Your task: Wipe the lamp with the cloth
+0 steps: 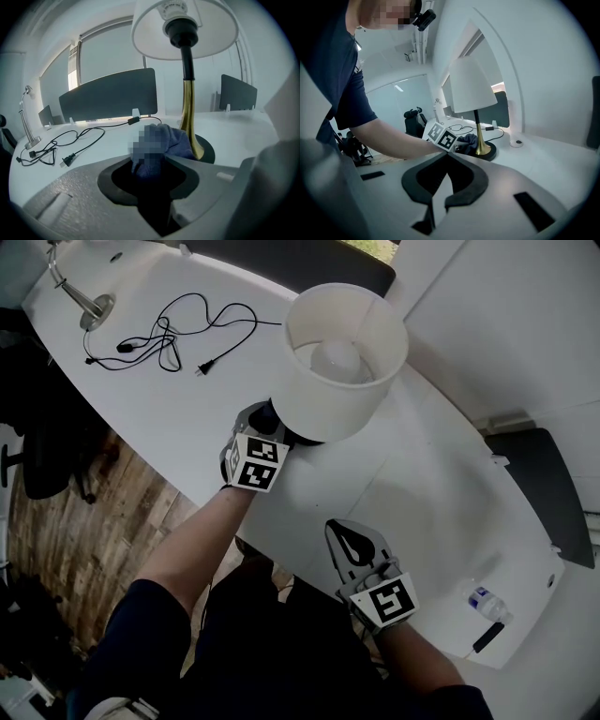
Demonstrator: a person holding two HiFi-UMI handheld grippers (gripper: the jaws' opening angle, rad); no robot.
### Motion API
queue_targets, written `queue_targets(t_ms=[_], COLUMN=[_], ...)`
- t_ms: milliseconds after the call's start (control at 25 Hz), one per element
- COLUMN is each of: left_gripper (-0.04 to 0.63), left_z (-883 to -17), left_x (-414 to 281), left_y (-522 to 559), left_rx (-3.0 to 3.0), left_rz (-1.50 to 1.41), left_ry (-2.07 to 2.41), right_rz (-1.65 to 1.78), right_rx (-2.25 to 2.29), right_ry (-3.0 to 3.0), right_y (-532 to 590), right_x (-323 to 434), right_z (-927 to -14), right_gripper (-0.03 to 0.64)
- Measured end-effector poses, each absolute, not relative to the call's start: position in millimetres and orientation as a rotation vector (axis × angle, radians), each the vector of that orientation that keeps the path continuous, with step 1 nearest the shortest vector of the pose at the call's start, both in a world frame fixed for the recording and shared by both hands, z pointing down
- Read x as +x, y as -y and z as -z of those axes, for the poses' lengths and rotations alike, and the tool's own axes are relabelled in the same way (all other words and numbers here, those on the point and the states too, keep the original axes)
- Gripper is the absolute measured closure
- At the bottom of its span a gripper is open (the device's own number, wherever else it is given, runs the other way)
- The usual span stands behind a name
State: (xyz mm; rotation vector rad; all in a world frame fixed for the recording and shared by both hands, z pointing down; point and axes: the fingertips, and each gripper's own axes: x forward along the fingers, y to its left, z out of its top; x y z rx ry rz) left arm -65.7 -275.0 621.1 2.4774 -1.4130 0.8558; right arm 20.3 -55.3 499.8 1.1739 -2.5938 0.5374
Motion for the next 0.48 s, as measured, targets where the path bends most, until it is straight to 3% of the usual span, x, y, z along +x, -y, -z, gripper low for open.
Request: queue_targets(t_ms=[480], left_gripper=[0.479], left_z=[-587], left_x=[-83], left_y=[292], left_rx=[2.503], left_rz=[-0.795], left_ry=[1.412], right_rz=[-0.492], right_rx=[1.248], right_ry=[2.585], right_y=[61], right_x=[7], right_z=[-474], right_gripper=[0.607])
